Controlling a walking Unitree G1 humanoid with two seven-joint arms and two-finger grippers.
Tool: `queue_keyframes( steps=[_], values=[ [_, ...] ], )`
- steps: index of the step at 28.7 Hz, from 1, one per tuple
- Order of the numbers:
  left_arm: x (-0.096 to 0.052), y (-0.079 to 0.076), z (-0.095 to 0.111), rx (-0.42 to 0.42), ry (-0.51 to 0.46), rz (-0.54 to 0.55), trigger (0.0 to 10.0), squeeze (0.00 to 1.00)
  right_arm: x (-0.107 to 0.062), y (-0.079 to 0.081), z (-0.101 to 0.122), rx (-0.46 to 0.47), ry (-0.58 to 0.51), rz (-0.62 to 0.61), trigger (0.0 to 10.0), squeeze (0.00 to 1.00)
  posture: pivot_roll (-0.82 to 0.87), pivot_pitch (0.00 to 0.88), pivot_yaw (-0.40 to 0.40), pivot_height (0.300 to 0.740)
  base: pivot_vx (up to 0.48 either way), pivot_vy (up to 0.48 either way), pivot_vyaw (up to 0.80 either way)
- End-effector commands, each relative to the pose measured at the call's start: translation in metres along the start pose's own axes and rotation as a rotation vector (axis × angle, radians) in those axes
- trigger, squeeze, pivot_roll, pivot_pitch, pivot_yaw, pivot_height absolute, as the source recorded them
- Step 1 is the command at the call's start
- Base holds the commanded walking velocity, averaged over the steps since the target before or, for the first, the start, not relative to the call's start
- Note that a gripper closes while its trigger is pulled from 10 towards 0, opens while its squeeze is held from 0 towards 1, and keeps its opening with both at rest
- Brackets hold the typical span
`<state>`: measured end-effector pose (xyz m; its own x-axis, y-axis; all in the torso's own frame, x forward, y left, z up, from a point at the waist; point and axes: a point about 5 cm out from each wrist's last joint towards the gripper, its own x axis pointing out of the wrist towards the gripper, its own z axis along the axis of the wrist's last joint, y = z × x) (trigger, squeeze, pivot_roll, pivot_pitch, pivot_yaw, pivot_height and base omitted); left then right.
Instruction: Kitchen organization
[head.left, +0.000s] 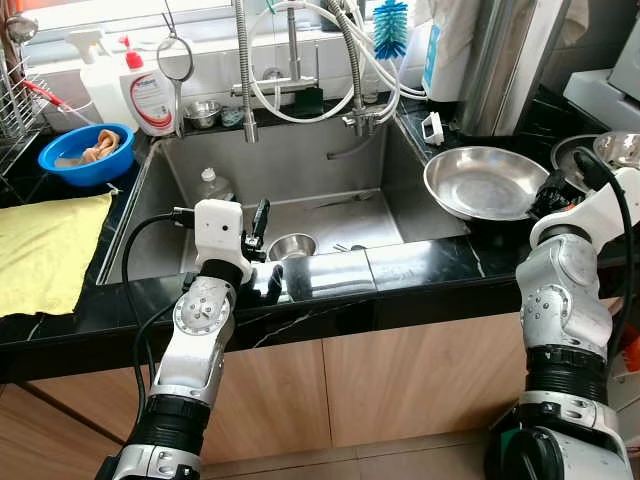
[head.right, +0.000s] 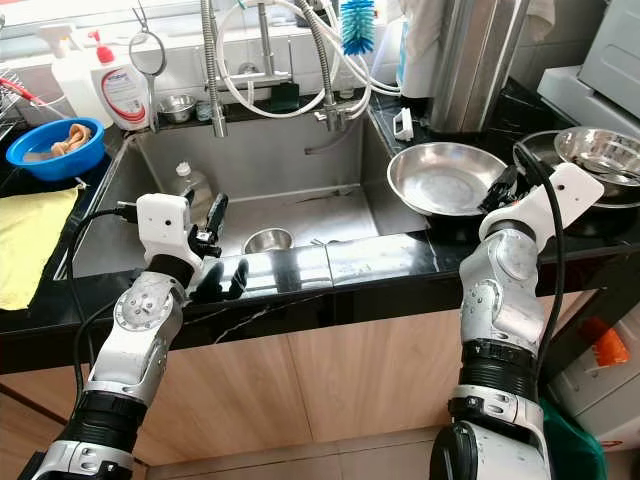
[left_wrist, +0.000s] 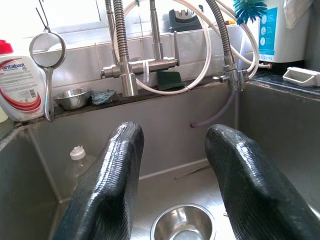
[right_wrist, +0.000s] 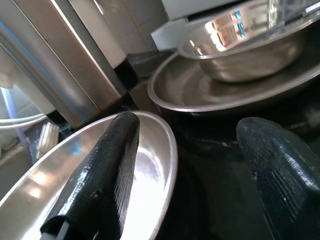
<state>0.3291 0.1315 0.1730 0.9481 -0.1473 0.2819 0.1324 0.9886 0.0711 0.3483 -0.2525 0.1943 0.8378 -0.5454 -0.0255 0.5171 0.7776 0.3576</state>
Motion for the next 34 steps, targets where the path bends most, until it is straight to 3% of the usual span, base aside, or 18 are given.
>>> queue_keyframes(
  steps=[1,5,12,26,27,28,34],
  values=[
    [0.001,0.002,0.004,0.007,-0.016,-0.001,10.0,0.00,0.001,-0.001,-0.003,0.009,0.024,-0.018,10.0,0.00,-0.17,0.000,0.077,0.740,0.000,0.000,0.00],
    [0.002,0.003,0.005,0.009,-0.019,-0.002,10.0,0.00,0.004,-0.001,-0.007,0.036,0.065,-0.032,10.0,0.00,-0.16,0.000,0.081,0.740,0.000,0.000,0.00],
    [0.004,0.006,0.007,0.020,-0.024,0.000,10.0,0.00,0.008,0.010,-0.009,-0.018,0.097,0.018,10.0,0.00,-0.16,0.000,0.084,0.740,0.000,0.000,0.00],
    [0.005,0.007,0.009,0.043,-0.032,-0.009,10.0,0.00,0.011,0.013,-0.012,0.049,0.144,0.002,10.0,0.00,-0.16,0.000,0.090,0.740,0.000,0.000,0.00],
    [0.005,0.007,0.009,0.044,-0.033,-0.009,10.0,0.00,0.011,0.015,-0.012,0.054,0.148,0.012,2.0,0.00,-0.16,0.000,0.090,0.740,0.000,0.000,0.00],
    [0.006,0.007,0.010,0.045,-0.033,-0.009,10.0,0.00,0.011,0.018,-0.011,0.058,0.148,0.027,0.0,0.00,-0.16,0.000,0.090,0.740,0.000,0.000,0.00],
    [0.006,0.006,0.011,0.060,-0.036,-0.020,10.0,0.00,0.012,0.024,-0.010,0.078,0.151,0.039,0.0,0.00,-0.16,0.000,0.094,0.740,0.000,0.000,0.00]
  ],
)
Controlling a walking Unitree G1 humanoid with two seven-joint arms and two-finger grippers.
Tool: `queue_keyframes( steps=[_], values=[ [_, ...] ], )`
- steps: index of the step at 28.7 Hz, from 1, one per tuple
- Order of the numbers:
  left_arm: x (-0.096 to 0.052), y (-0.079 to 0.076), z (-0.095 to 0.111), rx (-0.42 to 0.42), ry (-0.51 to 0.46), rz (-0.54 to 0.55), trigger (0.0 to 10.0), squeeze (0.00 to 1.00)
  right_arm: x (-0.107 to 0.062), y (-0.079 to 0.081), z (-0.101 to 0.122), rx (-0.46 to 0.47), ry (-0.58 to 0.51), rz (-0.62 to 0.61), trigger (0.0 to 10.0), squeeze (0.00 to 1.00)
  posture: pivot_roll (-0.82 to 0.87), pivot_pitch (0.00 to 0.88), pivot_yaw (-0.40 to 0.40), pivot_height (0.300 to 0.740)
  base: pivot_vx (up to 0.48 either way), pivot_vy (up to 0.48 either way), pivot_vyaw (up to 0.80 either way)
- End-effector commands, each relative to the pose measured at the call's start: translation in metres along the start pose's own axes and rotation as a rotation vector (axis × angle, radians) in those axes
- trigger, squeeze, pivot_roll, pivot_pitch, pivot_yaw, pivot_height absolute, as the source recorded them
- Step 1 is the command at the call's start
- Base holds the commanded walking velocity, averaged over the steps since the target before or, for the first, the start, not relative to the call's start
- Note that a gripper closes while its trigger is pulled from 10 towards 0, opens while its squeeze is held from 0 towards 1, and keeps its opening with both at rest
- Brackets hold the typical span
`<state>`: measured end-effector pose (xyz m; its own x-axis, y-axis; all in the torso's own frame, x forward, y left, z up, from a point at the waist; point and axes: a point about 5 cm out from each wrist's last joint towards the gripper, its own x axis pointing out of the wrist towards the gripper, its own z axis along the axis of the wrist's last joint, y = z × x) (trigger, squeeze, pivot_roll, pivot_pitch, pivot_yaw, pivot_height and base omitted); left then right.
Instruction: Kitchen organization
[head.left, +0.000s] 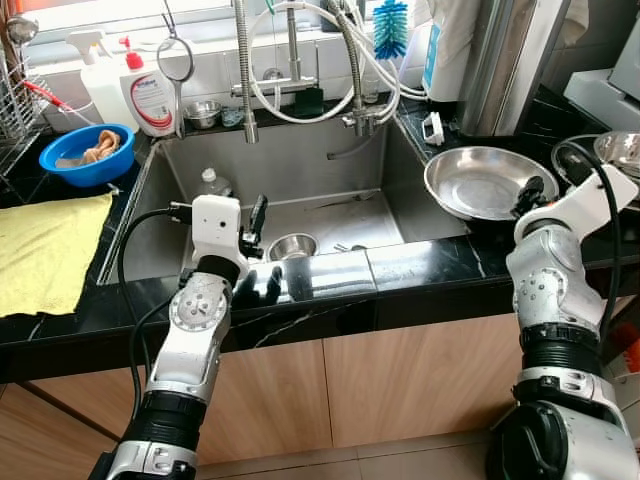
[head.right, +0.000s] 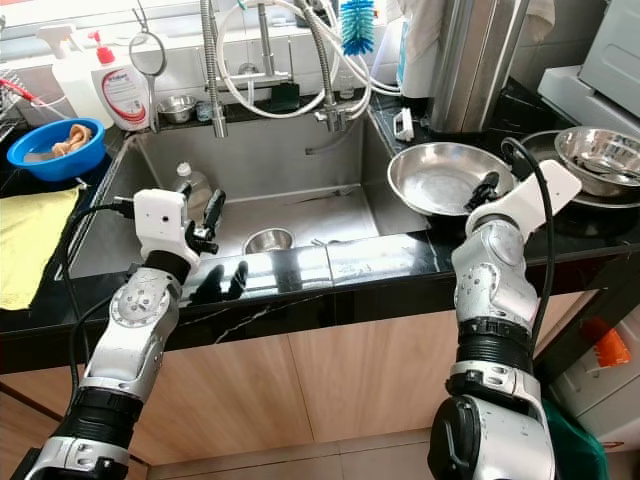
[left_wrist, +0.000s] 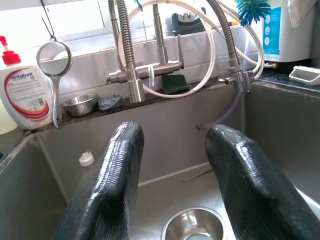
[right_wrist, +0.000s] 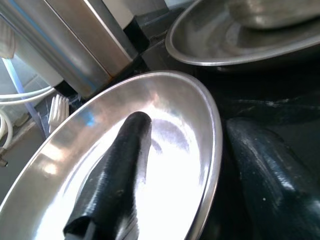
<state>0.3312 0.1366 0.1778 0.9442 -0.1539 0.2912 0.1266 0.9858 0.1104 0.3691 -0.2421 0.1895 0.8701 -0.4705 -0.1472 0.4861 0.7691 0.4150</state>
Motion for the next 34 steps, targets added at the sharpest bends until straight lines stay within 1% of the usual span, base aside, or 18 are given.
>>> queue_keyframes(
  steps=[1,3,8,9,10,11,12,13,14,15,18,19,20,28,31,34],
  values=[
    [0.003,0.000,0.007,0.023,-0.027,-0.018,10.0,0.00,0.000,0.009,0.002,0.026,0.006,0.016,0.0,0.00,-0.16,0.000,0.096,0.740,0.000,0.000,0.00],
    [0.003,-0.001,0.007,0.024,-0.027,-0.021,10.0,0.00,0.000,0.010,0.003,0.028,0.006,0.017,0.0,0.00,-0.16,0.000,0.096,0.740,0.000,0.000,0.00],
    [0.004,-0.001,0.007,0.029,-0.028,-0.026,10.0,0.00,0.000,0.006,0.000,0.047,0.025,-0.013,0.0,0.00,-0.16,0.000,0.098,0.740,0.000,0.000,0.00],
    [0.004,-0.001,0.008,0.030,-0.029,-0.028,10.0,0.00,0.001,0.004,-0.002,0.057,0.043,-0.027,0.9,0.00,-0.16,0.000,0.099,0.740,0.000,0.000,0.00],
    [0.004,-0.001,0.008,0.030,-0.029,-0.028,10.0,0.00,0.001,0.004,-0.002,0.057,0.043,-0.027,0.9,0.00,-0.16,0.000,0.099,0.740,0.000,0.000,0.00],
    [0.004,-0.001,0.008,0.032,-0.030,-0.030,10.0,0.00,0.001,0.003,-0.005,0.061,0.054,-0.030,3.1,0.00,-0.16,0.000,0.099,0.740,0.000,0.000,0.00],
    [0.004,-0.001,0.009,0.036,-0.032,-0.033,10.0,0.00,0.001,0.004,-0.005,0.058,0.059,-0.027,3.0,0.00,-0.16,0.000,0.099,0.740,0.000,0.000,0.00],
    [0.004,-0.002,0.009,0.039,-0.033,-0.036,10.0,0.00,0.001,0.004,-0.006,0.058,0.062,-0.027,4.7,0.00,-0.16,0.000,0.099,0.740,0.000,0.000,0.00],
    [0.005,-0.002,0.010,0.043,-0.035,-0.039,10.0,0.00,0.001,0.005,-0.006,0.059,0.065,-0.028,8.1,0.00,-0.16,0.000,0.100,0.740,0.000,0.000,0.00],
    [0.005,-0.002,0.011,0.049,-0.038,-0.046,10.0,0.00,0.000,0.005,-0.007,0.061,0.069,-0.037,10.0,0.00,-0.16,0.000,0.101,0.740,0.000,0.000,0.00],
    [0.005,-0.003,0.011,0.053,-0.040,-0.051,10.0,0.00,0.001,0.005,-0.008,0.065,0.075,-0.043,10.0,0.00,-0.16,0.000,0.102,0.740,0.000,0.000,0.00],
    [0.005,-0.003,0.011,0.054,-0.040,-0.053,10.0,0.00,0.001,0.005,-0.009,0.075,0.078,-0.044,9.6,0.00,-0.15,0.000,0.103,0.740,0.000,0.000,0.00],
    [0.005,-0.003,0.011,0.056,-0.041,-0.054,10.0,0.00,0.001,0.004,-0.009,0.088,0.077,-0.047,0.0,0.00,-0.15,0.000,0.103,0.740,0.000,0.000,0.00],
    [0.005,-0.003,0.013,0.063,-0.047,-0.056,10.0,0.00,0.002,0.008,-0.003,0.111,0.052,-0.024,0.0,0.00,-0.15,0.000,0.104,0.740,0.000,0.000,0.00],
    [0.006,-0.004,0.013,0.063,-0.048,-0.060,10.0,0.00,0.001,0.014,0.001,0.112,0.025,0.012,0.0,0.00,-0.16,0.000,0.105,0.740,0.000,0.000,0.00],
    [0.006,-0.005,0.012,0.061,-0.048,-0.062,10.0,0.00,-0.001,0.019,0.000,0.112,0.022,0.046,0.0,0.00,-0.16,0.000,0.104,0.740,0.000,0.000,0.00]
  ],
)
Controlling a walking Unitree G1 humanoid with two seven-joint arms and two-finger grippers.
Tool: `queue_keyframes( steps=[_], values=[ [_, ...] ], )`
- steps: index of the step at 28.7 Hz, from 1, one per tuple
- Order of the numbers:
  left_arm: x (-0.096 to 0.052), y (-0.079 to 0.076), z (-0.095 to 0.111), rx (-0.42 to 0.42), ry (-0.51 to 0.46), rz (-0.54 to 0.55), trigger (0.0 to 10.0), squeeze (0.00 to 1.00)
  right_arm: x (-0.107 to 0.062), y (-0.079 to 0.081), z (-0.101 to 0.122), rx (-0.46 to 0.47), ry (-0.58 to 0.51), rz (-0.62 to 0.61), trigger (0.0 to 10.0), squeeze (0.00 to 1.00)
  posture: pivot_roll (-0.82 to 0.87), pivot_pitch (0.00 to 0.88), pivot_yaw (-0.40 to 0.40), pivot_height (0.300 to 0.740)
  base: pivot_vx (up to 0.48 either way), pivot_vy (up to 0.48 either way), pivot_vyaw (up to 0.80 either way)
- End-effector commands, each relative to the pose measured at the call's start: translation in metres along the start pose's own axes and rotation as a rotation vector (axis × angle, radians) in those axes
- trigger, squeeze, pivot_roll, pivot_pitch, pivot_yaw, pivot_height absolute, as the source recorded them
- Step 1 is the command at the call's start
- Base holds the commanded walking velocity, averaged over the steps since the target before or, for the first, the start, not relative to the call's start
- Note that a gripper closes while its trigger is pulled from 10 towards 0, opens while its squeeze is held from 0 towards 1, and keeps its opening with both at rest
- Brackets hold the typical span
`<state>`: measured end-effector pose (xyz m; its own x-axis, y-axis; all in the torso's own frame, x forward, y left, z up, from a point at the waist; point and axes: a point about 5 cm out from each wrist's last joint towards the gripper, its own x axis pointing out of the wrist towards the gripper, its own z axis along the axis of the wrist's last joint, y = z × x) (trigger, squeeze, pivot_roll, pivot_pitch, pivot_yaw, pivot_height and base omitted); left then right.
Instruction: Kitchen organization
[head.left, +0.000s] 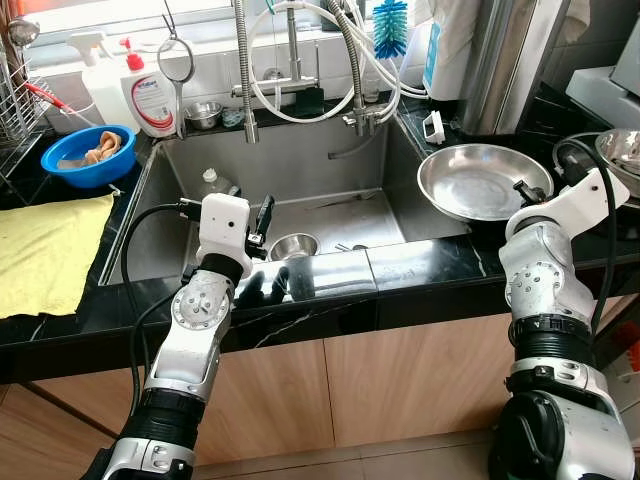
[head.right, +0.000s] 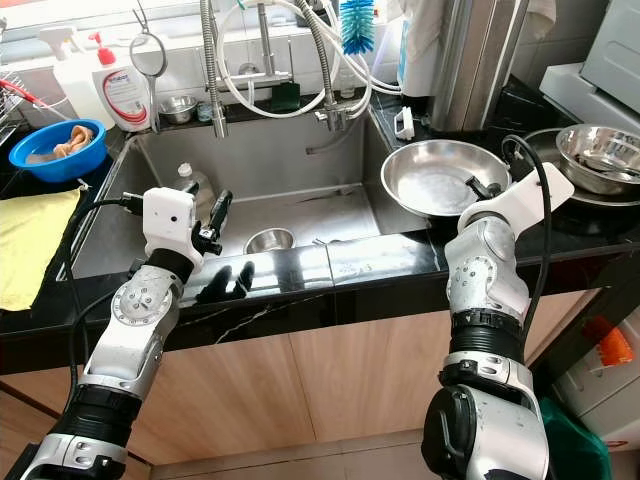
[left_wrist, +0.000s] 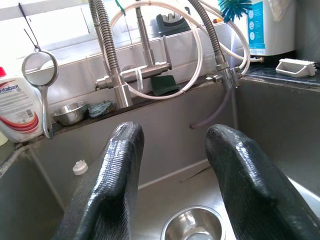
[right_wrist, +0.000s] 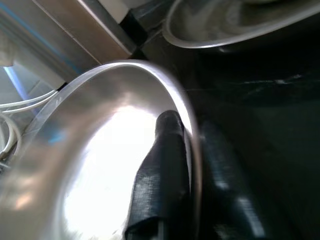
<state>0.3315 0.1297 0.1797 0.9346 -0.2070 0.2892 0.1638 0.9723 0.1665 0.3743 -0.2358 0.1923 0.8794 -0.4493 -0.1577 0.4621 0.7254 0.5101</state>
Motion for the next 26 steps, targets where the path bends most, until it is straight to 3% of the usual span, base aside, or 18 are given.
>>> queue_keyframes(
  steps=[1,5,7,8,9,12,17,22,26],
  values=[
    [0.004,0.002,0.010,0.020,-0.042,-0.008,10.0,0.00,-0.002,0.011,-0.001,0.006,0.003,0.034,0.0,0.00,-0.16,0.000,0.104,0.740,0.000,0.000,0.00],
    [0.004,0.001,0.009,0.018,-0.042,-0.009,10.0,0.00,-0.004,0.022,-0.003,0.007,0.000,0.098,0.0,0.00,-0.16,0.000,0.103,0.740,0.000,0.000,0.00],
    [0.004,0.001,0.010,0.018,-0.042,-0.005,10.0,0.00,-0.005,0.037,-0.006,-0.053,0.024,0.193,0.0,0.00,-0.16,0.000,0.101,0.740,0.000,0.000,0.00],
    [0.004,0.002,0.009,0.018,-0.041,-0.004,10.0,0.00,-0.005,0.044,-0.007,-0.083,0.019,0.221,3.4,0.00,-0.16,0.000,0.100,0.740,0.000,0.000,0.00],
    [0.004,0.002,0.009,0.018,-0.041,-0.002,10.0,0.00,-0.005,0.048,-0.008,-0.102,0.018,0.240,10.0,0.00,-0.16,0.000,0.098,0.740,0.000,0.000,0.00],
    [0.004,0.002,0.009,0.017,-0.039,0.002,10.0,0.00,-0.005,0.059,-0.011,-0.155,0.015,0.292,10.0,0.00,-0.16,0.000,0.095,0.740,0.000,0.000,0.00],
    [0.001,0.003,0.007,0.004,-0.033,0.024,10.0,0.00,-0.009,0.083,-0.034,-0.395,0.028,0.421,10.0,0.00,-0.14,0.000,0.077,0.740,0.000,0.000,0.00],
    [0.001,0.003,0.007,0.002,-0.032,0.037,10.0,0.00,-0.012,0.095,-0.043,-0.592,0.004,0.495,10.0,0.00,-0.12,0.000,0.055,0.740,0.000,0.000,0.00],
    [-0.001,0.005,0.007,-0.002,-0.035,0.060,10.0,0.00,-0.010,0.097,-0.050,-0.693,0.031,0.499,10.0,0.00,-0.10,0.000,0.039,0.740,0.000,0.000,0.00]
  ],
)
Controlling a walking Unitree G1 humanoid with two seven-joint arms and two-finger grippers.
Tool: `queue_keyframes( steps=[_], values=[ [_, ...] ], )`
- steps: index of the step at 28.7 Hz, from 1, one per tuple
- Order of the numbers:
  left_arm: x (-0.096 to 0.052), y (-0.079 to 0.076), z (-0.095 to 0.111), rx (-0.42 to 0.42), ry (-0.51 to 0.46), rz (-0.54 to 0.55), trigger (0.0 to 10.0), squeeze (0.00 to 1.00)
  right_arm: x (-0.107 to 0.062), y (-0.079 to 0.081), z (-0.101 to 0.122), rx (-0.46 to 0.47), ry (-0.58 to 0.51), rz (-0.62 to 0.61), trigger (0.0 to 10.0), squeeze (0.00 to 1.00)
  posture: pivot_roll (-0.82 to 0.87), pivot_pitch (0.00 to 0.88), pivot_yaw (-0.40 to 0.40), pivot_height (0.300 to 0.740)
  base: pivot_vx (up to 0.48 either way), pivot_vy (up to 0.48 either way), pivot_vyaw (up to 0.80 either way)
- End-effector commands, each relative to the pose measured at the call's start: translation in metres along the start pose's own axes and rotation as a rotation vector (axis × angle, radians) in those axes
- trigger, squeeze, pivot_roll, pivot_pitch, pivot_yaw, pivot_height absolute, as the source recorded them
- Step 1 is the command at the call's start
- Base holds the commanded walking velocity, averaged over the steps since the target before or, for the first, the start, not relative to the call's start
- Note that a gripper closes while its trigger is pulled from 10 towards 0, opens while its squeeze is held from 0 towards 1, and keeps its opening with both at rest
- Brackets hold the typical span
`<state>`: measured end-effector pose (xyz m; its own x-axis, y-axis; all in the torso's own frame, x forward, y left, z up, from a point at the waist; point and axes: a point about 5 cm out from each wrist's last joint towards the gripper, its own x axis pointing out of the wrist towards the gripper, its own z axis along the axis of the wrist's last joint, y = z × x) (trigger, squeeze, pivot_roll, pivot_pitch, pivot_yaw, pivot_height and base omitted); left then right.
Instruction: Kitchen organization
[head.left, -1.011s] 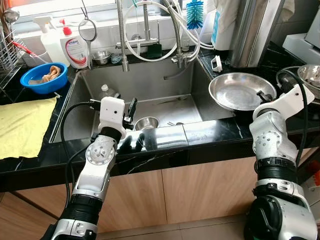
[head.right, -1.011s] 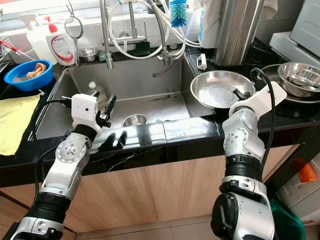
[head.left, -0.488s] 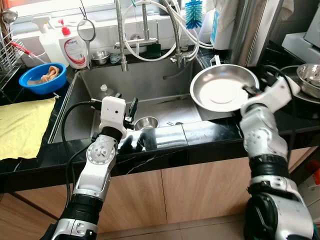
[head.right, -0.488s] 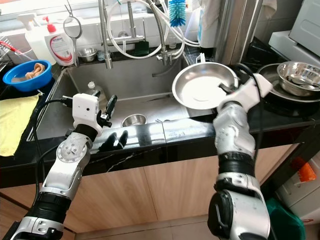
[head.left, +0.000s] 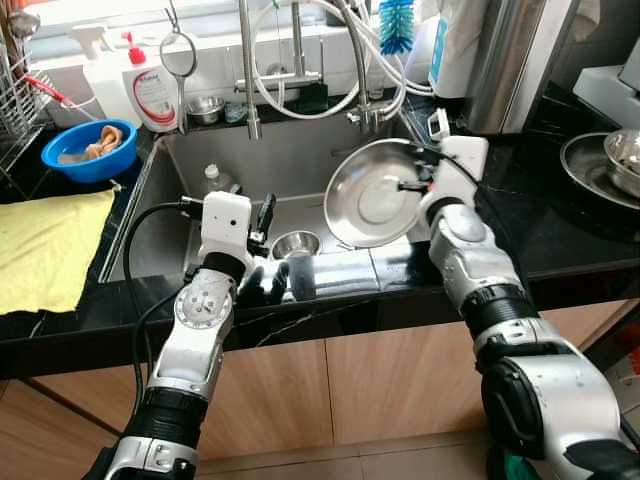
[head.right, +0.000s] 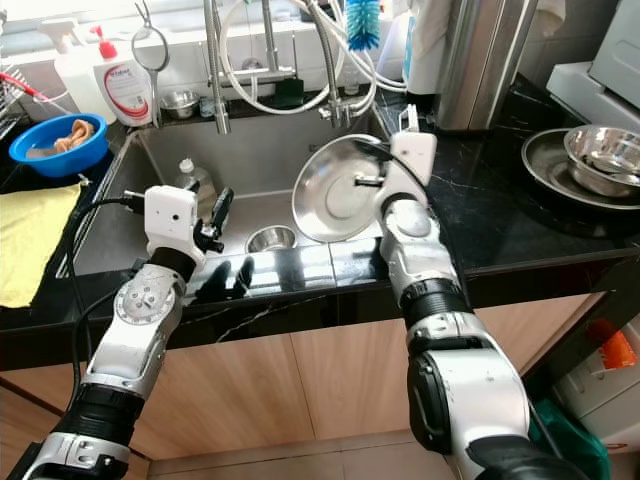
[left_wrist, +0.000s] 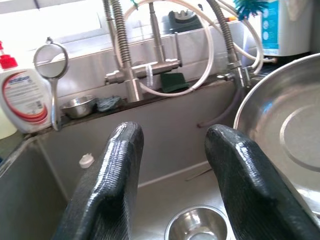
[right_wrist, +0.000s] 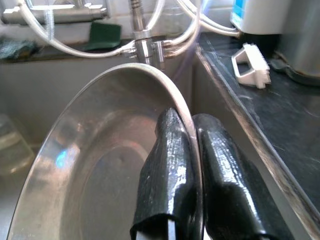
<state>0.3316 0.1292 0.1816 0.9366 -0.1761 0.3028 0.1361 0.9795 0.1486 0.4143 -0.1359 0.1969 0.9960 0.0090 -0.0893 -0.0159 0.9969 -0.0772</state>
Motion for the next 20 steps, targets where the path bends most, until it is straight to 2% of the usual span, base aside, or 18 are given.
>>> queue_keyframes(
  steps=[1,9,20],
  values=[
    [-0.002,0.005,0.005,0.006,-0.026,0.028,10.0,0.00,0.002,0.002,0.003,-0.035,-0.003,0.005,10.0,0.00,-0.10,0.000,0.039,0.740,0.000,0.000,0.00],
    [-0.004,0.004,0.005,0.002,-0.025,0.035,10.0,0.00,0.000,0.002,-0.016,-0.070,0.076,0.003,10.0,0.00,-0.10,0.000,0.036,0.740,0.000,0.000,0.00],
    [-0.004,0.004,0.005,0.002,-0.025,0.037,10.0,0.00,0.001,0.002,-0.017,-0.078,0.082,0.001,10.0,0.00,-0.10,0.000,0.036,0.740,0.000,0.000,0.00]
  ],
)
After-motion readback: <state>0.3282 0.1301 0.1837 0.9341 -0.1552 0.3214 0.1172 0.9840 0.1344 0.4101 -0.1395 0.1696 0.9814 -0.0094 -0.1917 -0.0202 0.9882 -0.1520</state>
